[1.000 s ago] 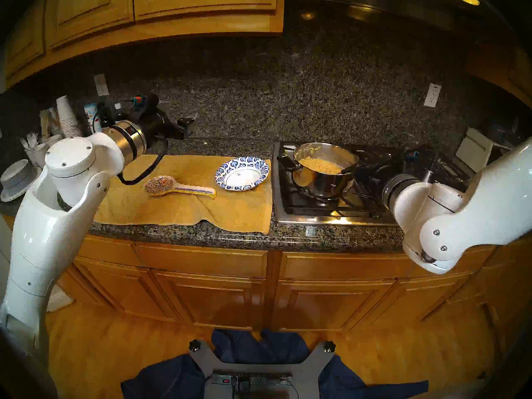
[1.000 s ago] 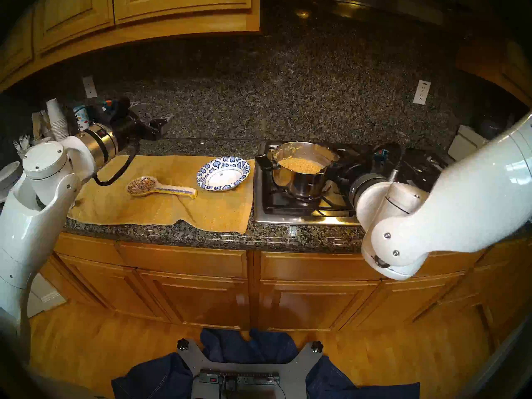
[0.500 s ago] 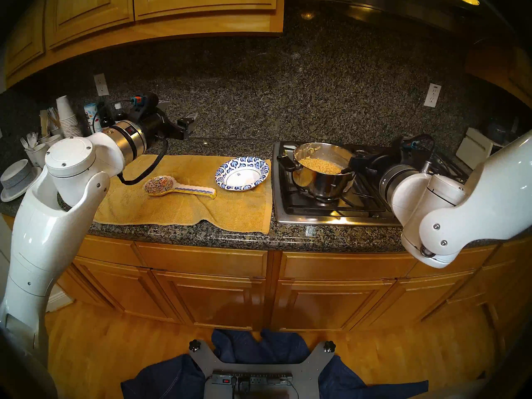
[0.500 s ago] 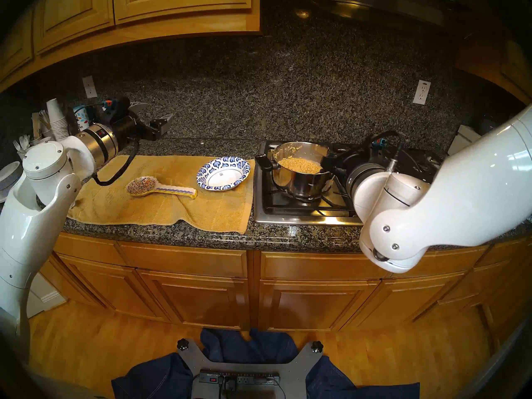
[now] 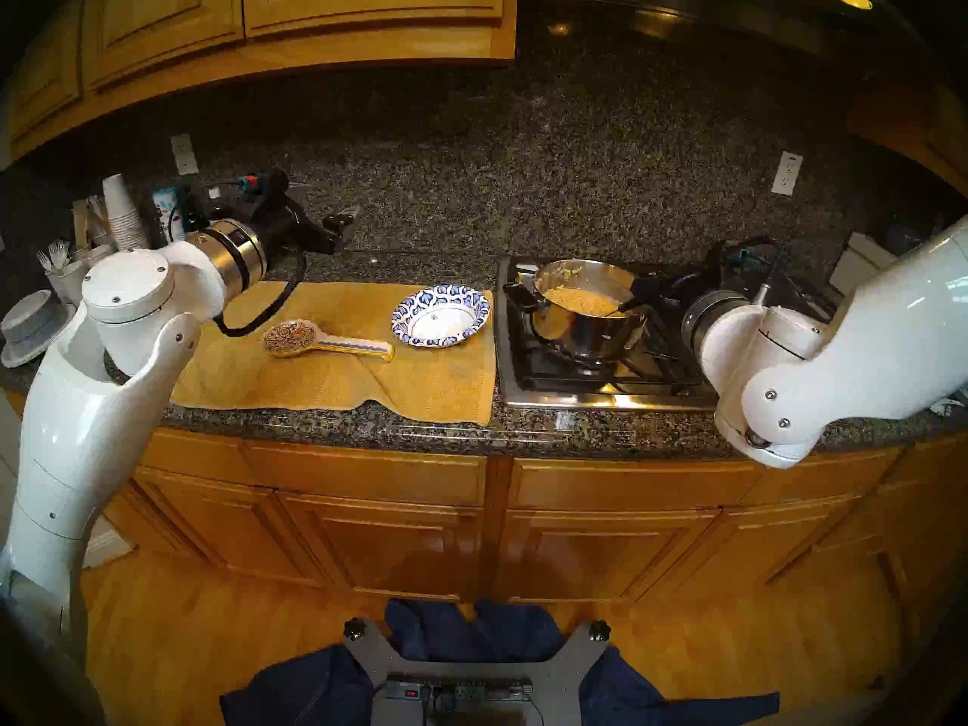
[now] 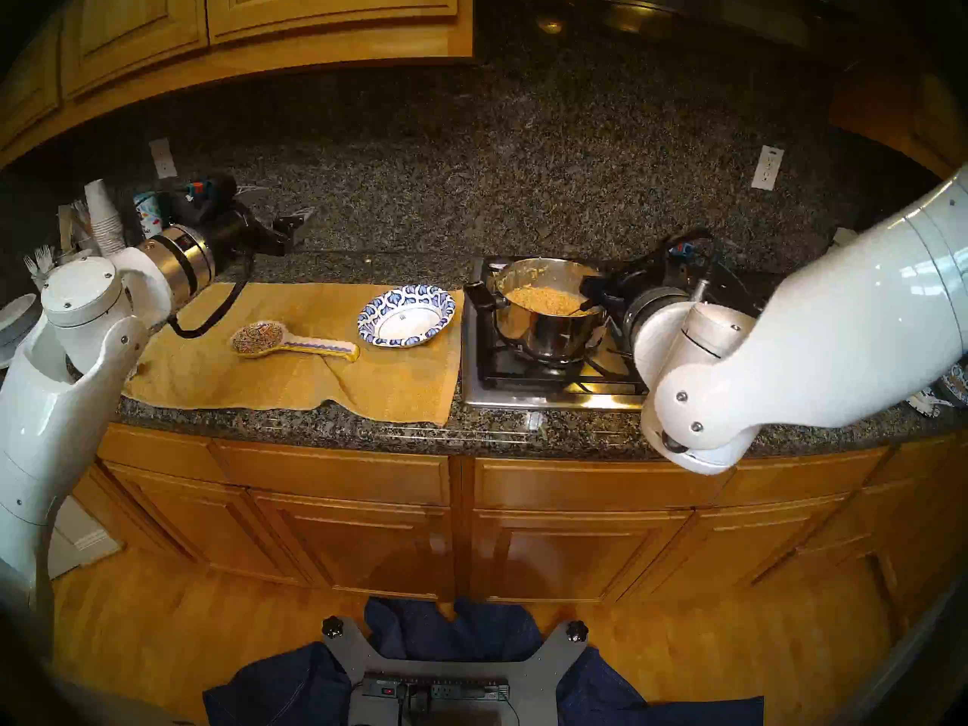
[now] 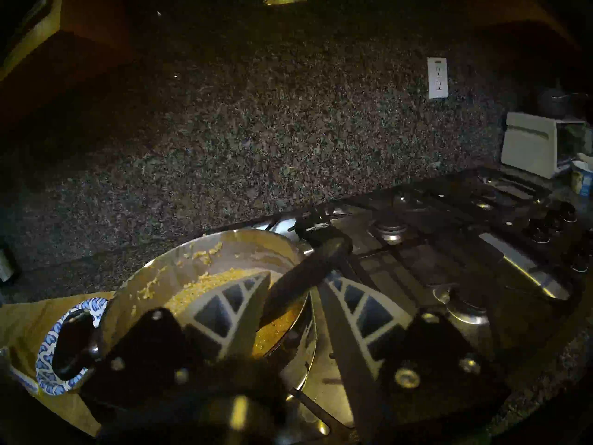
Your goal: Scoop oatmeal into bowl
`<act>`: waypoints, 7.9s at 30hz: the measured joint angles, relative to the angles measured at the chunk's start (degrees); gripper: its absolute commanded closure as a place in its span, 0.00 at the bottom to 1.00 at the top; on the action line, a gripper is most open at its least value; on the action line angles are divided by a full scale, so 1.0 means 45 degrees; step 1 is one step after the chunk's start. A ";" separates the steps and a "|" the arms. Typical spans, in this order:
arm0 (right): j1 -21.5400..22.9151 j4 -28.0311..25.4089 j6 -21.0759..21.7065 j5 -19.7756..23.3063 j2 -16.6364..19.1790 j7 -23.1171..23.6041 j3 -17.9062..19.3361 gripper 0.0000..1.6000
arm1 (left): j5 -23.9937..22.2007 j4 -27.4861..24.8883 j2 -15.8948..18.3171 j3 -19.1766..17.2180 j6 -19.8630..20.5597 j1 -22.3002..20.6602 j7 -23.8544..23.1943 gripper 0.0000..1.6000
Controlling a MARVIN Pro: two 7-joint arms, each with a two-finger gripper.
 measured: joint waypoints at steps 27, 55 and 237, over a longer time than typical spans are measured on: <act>-0.1027 0.0729 -0.0014 0.0057 -0.0146 0.0001 0.0381 1.00 | -0.0089 -0.0001 0.0089 0.0048 -0.0060 0.0005 0.0074 0.00; -0.1695 0.1518 -0.0045 0.0080 -0.0074 0.0034 0.0774 0.55 | -0.0178 -0.0004 0.0192 0.0103 -0.0115 0.0010 0.0155 0.00; -1.0910 0.3493 -0.0065 -0.1265 0.7138 0.1844 1.1723 1.00 | -0.0582 -0.0010 0.0675 0.0357 -0.0521 0.0029 0.0505 0.00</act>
